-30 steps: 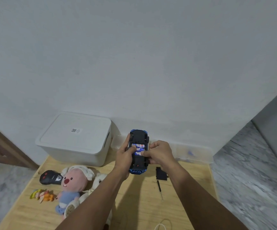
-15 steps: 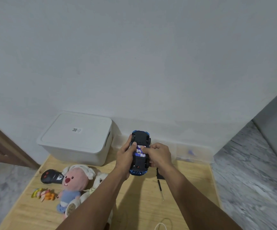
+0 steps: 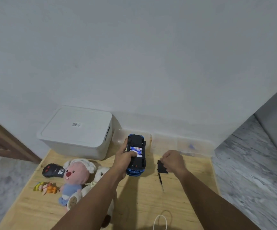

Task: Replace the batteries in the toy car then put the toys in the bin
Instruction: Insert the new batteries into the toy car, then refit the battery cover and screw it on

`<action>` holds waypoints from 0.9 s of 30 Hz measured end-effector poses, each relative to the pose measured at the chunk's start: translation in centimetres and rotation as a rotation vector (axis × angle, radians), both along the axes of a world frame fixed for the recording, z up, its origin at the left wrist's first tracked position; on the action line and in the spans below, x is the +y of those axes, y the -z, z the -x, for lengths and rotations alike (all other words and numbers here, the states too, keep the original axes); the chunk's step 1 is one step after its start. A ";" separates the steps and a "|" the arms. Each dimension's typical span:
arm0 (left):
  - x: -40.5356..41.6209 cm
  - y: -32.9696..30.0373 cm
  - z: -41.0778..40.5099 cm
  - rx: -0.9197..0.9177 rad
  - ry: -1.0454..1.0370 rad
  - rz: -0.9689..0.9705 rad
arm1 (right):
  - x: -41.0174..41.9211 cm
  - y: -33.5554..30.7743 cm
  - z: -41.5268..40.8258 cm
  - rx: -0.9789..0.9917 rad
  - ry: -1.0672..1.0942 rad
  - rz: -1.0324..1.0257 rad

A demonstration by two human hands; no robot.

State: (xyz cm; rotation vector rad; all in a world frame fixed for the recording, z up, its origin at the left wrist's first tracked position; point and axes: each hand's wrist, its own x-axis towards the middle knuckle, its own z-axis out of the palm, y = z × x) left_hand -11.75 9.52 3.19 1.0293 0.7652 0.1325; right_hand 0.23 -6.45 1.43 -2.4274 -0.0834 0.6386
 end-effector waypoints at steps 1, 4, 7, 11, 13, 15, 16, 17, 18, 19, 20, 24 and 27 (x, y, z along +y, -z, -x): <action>0.0 0.2 0.0 0.013 0.001 0.003 | -0.4 0.5 0.0 -0.050 -0.071 0.106; 0.1 0.9 0.2 0.021 0.029 0.024 | -1.3 2.1 0.3 -0.101 -0.146 0.249; 0.0 1.6 0.4 0.004 0.036 0.072 | -1.4 3.4 0.6 -0.134 -0.222 0.353; 0.0 2.3 0.4 -0.002 0.005 0.170 | -1.4 4.4 0.7 -0.114 -0.318 0.431; 0.1 2.5 0.5 0.008 -0.007 0.188 | -1.3 4.8 0.6 -0.113 -0.367 0.456; 0.2 2.6 0.5 0.014 -0.010 0.196 | -1.3 4.9 0.4 -0.111 -0.361 0.456; 0.2 2.7 0.5 0.013 -0.012 0.198 | -1.4 5.0 0.3 -0.112 -0.353 0.455; 0.3 2.8 0.4 0.014 -0.014 0.199 | -1.4 5.0 0.3 -0.116 -0.347 0.454; 0.3 2.8 0.4 0.015 -0.014 0.197 | -1.5 5.0 0.2 -0.124 -0.343 0.454; 0.3 2.8 0.4 0.019 -0.016 0.195 | -1.5 4.9 0.2 -0.132 -0.338 0.452; 0.3 2.8 0.4 0.022 -0.018 0.197 | -1.6 4.8 0.2 -0.140 -0.325 0.437; 0.2 2.8 0.6 0.015 -0.018 0.223 | -2.0 4.5 0.5 -0.178 -0.278 0.288; 0.2 2.8 0.5 0.016 -0.025 0.247 | -2.1 3.8 0.3 -0.208 -0.286 0.146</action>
